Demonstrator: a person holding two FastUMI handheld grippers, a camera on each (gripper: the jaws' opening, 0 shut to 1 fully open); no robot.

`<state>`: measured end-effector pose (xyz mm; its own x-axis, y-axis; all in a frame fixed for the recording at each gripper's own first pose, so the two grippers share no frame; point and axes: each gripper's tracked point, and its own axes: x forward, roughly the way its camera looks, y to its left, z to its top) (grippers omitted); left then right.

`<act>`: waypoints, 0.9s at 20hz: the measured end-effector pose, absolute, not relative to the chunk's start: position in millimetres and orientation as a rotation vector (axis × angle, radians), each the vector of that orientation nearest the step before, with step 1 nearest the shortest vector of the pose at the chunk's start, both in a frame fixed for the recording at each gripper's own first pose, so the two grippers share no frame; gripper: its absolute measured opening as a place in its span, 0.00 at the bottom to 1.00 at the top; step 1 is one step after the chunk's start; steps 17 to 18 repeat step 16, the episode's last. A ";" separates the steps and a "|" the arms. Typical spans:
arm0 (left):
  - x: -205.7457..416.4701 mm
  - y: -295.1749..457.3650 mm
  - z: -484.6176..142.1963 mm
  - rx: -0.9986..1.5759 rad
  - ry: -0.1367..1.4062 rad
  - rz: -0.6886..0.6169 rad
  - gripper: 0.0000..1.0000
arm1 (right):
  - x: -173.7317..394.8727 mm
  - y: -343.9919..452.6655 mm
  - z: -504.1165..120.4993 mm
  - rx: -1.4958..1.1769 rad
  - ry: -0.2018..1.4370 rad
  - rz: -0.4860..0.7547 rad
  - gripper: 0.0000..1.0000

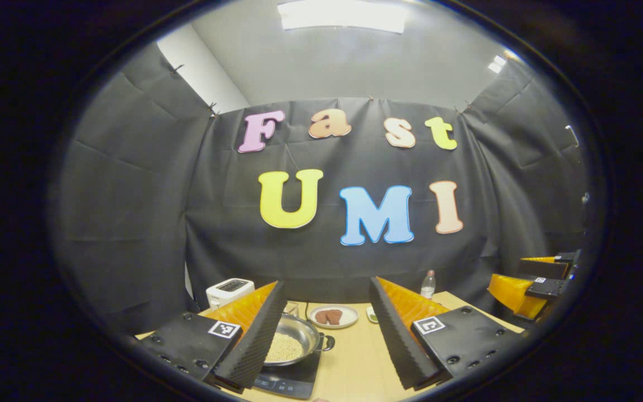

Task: First push the handle of the pot to place it horizontally, then grasp the pot with both hands and set it on the induction cooktop.

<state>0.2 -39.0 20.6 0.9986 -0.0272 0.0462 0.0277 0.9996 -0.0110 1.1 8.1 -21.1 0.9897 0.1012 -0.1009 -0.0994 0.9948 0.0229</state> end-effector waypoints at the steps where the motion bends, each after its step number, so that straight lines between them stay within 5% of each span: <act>1: 0.7 -34.1 22.3 -0.007 -0.049 -0.021 0.96 | 0.7 7.2 -18.3 0.022 0.095 0.093 0.97; 11: -11.9 -2.9 28.4 -0.006 -0.054 0.025 1.00 | 7.0 12.1 4.5 0.028 0.043 0.068 0.97; 18: -15.6 0.0 34.1 -0.012 -0.074 0.029 0.90 | 3.7 19.6 9.9 0.039 0.018 0.073 0.97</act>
